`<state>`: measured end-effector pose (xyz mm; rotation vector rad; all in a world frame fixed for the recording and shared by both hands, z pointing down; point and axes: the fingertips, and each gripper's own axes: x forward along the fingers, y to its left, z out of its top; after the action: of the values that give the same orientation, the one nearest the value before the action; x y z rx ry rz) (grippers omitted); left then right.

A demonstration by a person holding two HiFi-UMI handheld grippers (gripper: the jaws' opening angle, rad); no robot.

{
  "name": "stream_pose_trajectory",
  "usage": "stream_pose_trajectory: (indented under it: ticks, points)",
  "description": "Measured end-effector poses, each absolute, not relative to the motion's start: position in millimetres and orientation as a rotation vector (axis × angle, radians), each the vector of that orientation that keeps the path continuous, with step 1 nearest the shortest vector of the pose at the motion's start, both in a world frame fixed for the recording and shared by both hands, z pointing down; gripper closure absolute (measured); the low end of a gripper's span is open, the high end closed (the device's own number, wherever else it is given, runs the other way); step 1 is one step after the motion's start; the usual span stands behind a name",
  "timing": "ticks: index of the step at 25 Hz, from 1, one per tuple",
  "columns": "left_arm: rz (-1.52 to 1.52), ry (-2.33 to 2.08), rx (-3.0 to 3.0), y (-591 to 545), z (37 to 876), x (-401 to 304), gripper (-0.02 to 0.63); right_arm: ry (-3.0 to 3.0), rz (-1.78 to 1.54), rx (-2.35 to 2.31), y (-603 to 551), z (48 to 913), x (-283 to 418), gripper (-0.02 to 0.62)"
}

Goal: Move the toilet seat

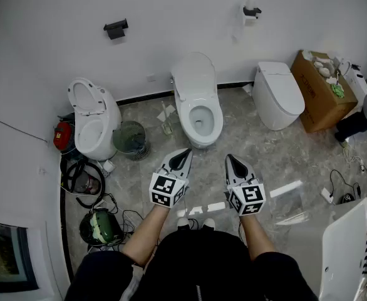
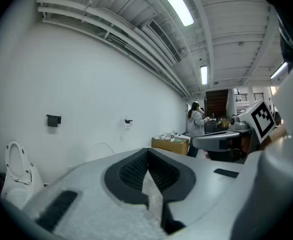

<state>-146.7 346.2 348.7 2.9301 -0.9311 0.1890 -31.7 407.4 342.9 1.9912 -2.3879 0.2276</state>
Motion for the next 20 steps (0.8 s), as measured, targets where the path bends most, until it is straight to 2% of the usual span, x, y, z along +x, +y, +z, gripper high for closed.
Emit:
stream_pose_trajectory:
  ticks: [20]
  points:
    - [0.207, -0.965, 2.899, 348.2, 357.8, -126.4, 0.599, -2.403, 0.227, 1.975, 412.7, 348.0, -6.0, 0.592]
